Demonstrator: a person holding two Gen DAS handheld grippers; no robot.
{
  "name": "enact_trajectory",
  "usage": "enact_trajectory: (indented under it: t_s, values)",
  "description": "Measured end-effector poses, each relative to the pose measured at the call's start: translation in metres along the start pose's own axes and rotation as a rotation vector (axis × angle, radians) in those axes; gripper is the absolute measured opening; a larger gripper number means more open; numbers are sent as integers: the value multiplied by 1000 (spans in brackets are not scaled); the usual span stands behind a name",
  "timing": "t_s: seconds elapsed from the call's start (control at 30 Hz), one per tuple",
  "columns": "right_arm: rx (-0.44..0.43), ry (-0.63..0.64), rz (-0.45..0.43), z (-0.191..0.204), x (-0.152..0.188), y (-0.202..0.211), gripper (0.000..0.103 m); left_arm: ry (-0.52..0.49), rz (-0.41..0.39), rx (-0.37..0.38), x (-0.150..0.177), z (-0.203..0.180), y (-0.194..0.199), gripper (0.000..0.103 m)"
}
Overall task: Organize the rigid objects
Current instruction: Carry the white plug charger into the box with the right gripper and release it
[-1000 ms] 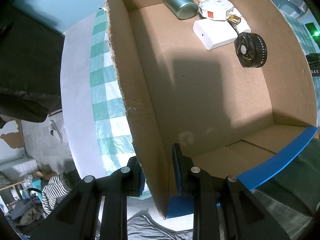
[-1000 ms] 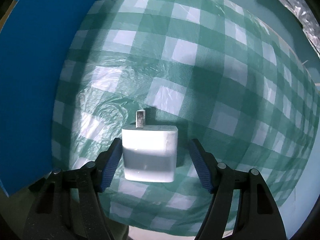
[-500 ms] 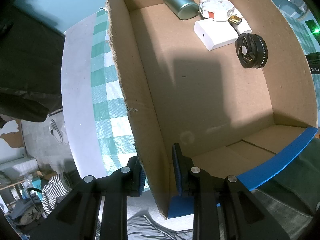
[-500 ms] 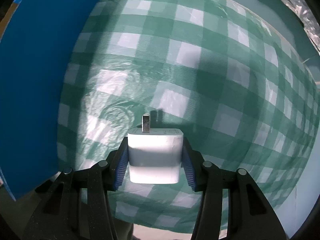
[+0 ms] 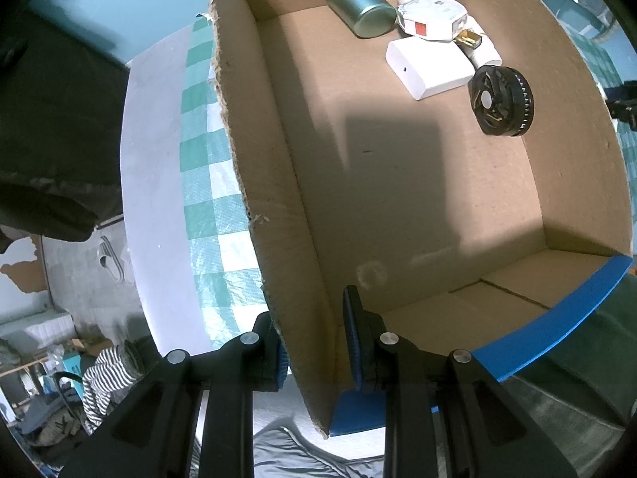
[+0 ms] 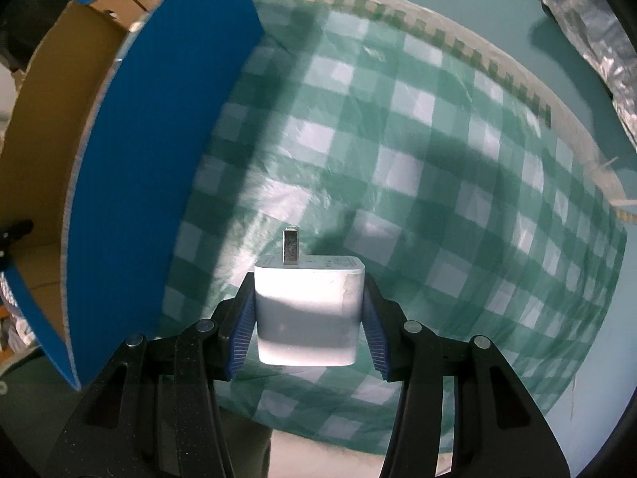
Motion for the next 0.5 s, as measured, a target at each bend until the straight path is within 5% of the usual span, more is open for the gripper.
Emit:
enact_trajectory:
  t_s: [0.5]
  values:
    - [-22,97,-80,28,-19,31,49,19,-13,1,-2,1,3,24]
Point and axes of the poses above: each gripper's, at about its wrist camera, not at the fingertips, and y roughly against the way its jaws point, z to its left, x to its underside, the point moved 2 cm from there along -y, roughly the way its jaws point, and after that the axes turned 10 degrees about -z, right-handed, at the moved point
